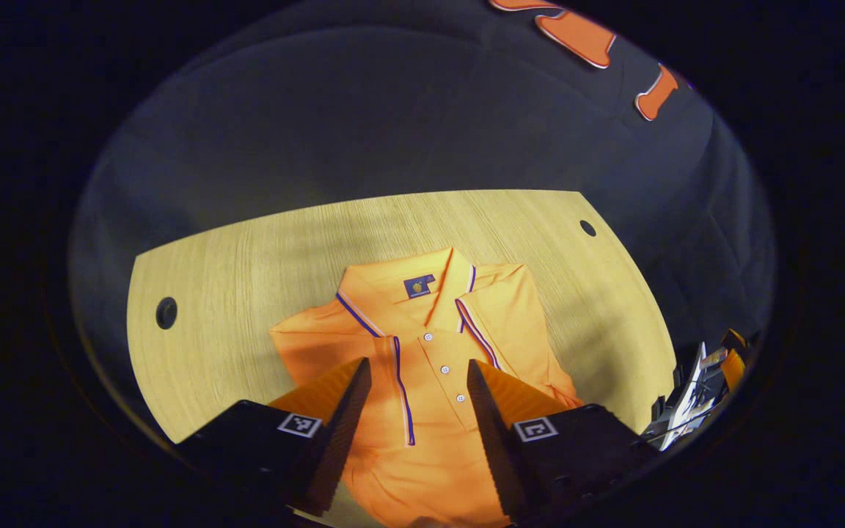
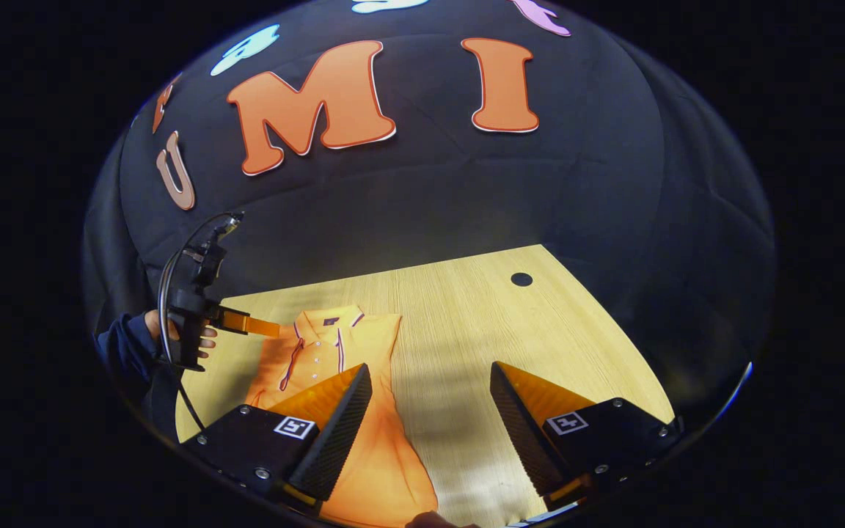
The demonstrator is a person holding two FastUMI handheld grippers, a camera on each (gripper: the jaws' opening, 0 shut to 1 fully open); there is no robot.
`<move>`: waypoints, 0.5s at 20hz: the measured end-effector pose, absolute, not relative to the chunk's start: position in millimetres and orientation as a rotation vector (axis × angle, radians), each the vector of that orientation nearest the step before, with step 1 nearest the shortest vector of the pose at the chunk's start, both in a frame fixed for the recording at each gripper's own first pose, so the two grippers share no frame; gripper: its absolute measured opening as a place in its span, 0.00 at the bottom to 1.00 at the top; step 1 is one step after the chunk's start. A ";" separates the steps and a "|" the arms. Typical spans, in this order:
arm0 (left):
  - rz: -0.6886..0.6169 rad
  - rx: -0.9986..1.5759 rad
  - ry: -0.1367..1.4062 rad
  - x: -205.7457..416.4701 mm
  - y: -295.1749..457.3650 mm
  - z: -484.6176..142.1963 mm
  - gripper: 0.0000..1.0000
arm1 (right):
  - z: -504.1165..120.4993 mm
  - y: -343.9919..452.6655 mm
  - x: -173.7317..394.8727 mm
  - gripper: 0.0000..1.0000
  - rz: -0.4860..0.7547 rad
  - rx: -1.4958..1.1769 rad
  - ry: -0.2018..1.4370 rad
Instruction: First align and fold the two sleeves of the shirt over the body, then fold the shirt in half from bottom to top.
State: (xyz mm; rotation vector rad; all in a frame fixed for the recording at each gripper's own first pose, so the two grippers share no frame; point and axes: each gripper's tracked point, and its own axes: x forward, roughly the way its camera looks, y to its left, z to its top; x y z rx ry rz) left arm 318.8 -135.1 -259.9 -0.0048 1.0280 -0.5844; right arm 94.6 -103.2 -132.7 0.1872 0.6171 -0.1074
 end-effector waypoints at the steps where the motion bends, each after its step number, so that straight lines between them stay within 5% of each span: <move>1: -0.569 0.004 0.996 318.1 -131.4 -252.0 0.85 | -131.4 -104.3 96.5 0.99 -0.107 0.178 0.609; 2: -0.551 0.007 0.959 316.9 -127.7 -245.7 0.92 | -127.6 -104.8 98.9 0.99 -0.103 0.169 0.593; 4: -0.517 0.000 0.892 309.5 -121.8 -228.0 0.88 | -118.7 -103.6 105.4 0.99 -0.096 0.145 0.554; 8: -0.446 -0.005 0.778 285.9 -108.7 -191.6 1.00 | -107.9 -95.8 110.2 0.99 -0.056 0.113 0.505; 10: -0.423 -0.029 0.710 270.0 -107.1 -166.0 0.98 | -102.2 -90.9 109.1 0.99 -0.026 0.089 0.485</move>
